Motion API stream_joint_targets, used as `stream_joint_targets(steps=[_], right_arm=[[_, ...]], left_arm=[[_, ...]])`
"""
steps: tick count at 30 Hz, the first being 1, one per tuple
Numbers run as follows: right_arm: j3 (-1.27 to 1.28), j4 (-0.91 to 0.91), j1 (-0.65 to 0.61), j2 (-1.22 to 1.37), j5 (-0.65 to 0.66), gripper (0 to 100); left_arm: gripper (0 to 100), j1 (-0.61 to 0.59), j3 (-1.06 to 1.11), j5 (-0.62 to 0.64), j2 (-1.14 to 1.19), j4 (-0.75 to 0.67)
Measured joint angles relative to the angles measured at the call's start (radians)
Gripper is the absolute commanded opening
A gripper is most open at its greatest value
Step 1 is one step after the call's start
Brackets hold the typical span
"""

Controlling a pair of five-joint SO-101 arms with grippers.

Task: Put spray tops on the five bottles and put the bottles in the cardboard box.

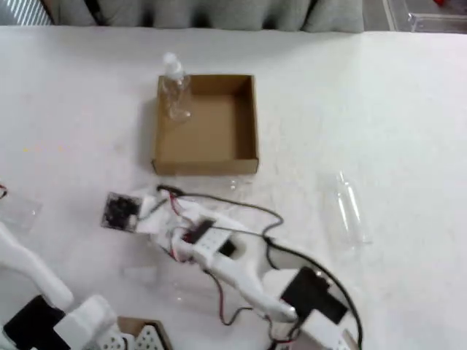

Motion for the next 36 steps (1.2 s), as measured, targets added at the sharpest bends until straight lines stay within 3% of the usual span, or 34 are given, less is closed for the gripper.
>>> stream_joint_targets(steps=[9,11,15,17,21,29,36], right_arm=[[-0.284,0.000,-0.002,0.275,0.092,23.0],[-0.348,0.008,-0.003,0.327,0.100,18.5],[-0.456,0.140,-0.005,0.358,0.104,0.2],[-0.491,0.201,0.000,0.359,0.104,4.3],[-0.523,0.287,0.003,0.358,0.101,1.5],[-0.520,0.554,0.026,0.146,-0.032,1.5],[-0.520,0.911,0.089,-0.160,-0.109,1.5]], left_arm=[[6,-0.003,0.000,0.000,0.000,0.000],[6,-0.003,0.000,0.000,0.000,0.000],[6,-0.003,0.000,0.000,0.000,0.000],[6,-0.003,0.000,0.000,0.000,0.000],[6,-0.003,0.000,0.000,0.000,0.000],[6,-0.002,0.000,0.000,0.000,-0.003],[6,0.101,0.000,0.000,0.000,0.008]])
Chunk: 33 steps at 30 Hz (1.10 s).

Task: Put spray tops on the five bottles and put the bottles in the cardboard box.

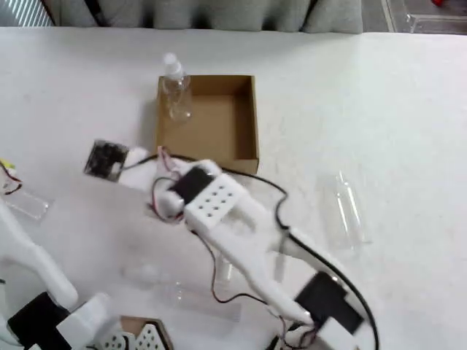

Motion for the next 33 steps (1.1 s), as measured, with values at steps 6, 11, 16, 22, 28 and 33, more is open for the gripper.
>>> stream_joint_targets(steps=[6,11,16,22,28,33], right_arm=[[0.005,0.330,0.212,-0.239,-0.061,1.5],[0.092,0.552,0.499,-0.388,-0.055,1.5],[0.265,0.608,0.896,-0.497,0.143,1.5],[0.448,0.416,1.419,-0.523,0.491,1.5],[0.450,0.278,1.746,-0.379,0.718,1.5],[0.298,0.270,1.792,-0.158,0.753,1.5]], left_arm=[[6,0.127,0.000,-0.028,0.000,0.023],[6,0.255,0.000,-0.140,0.000,0.063],[6,0.331,0.031,-0.209,0.000,0.084],[6,0.381,0.130,-0.255,0.000,0.008],[6,0.382,0.147,-0.258,0.000,-0.015],[6,0.402,0.149,-0.258,0.000,-0.018]])
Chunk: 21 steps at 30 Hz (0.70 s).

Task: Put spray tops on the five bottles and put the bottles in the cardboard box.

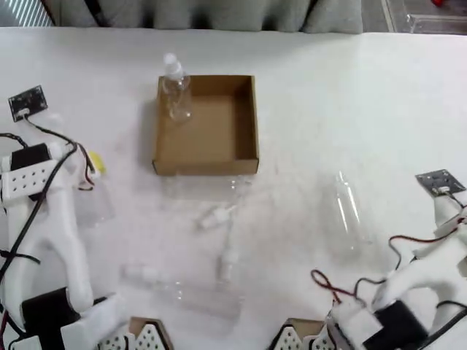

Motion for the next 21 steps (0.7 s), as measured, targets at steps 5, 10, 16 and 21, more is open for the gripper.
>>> stream_joint_targets(steps=[5,10,16,21], right_arm=[[-0.141,-0.002,-0.009,0.207,0.005,13.5],[-0.180,-0.002,-0.057,0.259,0.002,24.8],[-0.201,-0.023,-0.068,0.261,-0.107,23.8],[-0.201,-0.023,-0.028,0.216,-0.224,8.4]], left_arm=[[6,0.000,0.000,-0.023,0.000,0.000],[6,0.002,0.038,-0.081,-0.009,-0.043],[6,0.014,0.230,-0.089,-0.218,-0.153],[6,0.071,0.390,-0.092,-0.440,-0.219]])
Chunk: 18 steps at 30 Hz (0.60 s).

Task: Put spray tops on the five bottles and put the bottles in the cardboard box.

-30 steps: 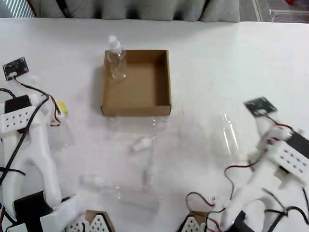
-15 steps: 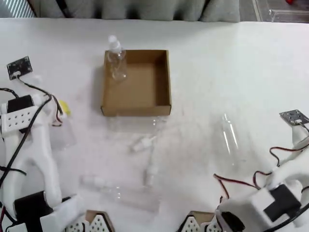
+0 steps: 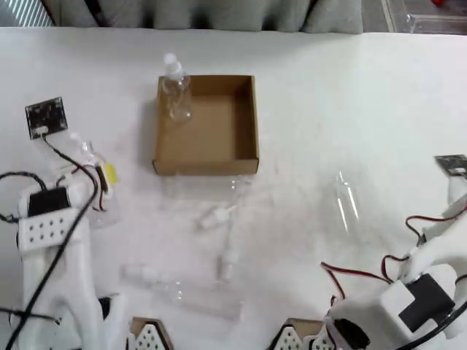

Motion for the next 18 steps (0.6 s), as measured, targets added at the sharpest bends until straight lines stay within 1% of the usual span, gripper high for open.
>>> stream_joint_targets(steps=[3,10,15,18], right_arm=[[0.000,0.011,0.068,-0.038,-0.032,2.9],[0.084,0.104,0.198,-0.103,-0.029,2.3],[0.222,0.110,0.305,-0.187,0.107,2.3],[0.310,0.068,0.315,-0.213,0.146,2.3]], left_arm=[[6,0.003,0.057,0.000,-0.089,-0.021],[6,0.006,0.072,0.000,-0.153,-0.032],[6,0.009,0.072,0.000,-0.153,-0.032],[6,0.009,0.072,0.000,-0.153,-0.032]])
